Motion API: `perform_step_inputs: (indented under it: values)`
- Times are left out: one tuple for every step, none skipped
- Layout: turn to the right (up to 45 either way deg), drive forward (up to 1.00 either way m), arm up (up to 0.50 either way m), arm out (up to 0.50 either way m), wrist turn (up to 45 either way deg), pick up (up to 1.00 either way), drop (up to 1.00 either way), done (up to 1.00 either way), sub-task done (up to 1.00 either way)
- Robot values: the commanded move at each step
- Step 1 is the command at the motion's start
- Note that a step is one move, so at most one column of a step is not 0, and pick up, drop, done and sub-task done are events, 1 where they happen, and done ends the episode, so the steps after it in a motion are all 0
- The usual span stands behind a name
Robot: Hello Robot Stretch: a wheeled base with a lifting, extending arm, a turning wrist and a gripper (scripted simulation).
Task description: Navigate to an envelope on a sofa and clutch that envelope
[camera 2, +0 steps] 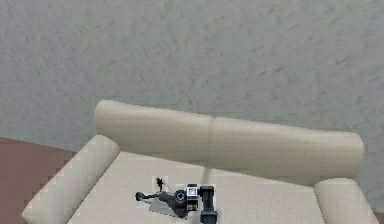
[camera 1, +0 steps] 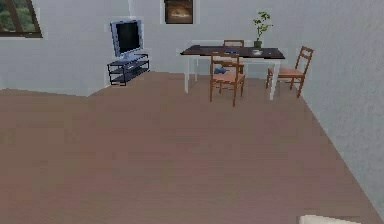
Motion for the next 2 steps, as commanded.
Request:
perform_step_inputs:
  values:
    - [0.0,0.00,0.00,0.00,45.0,0.00,0.00,0.00,0.00]
    - [0.0,0.00,-0.30,0.00,0.0,0.00,0.00,0.00,0.00]
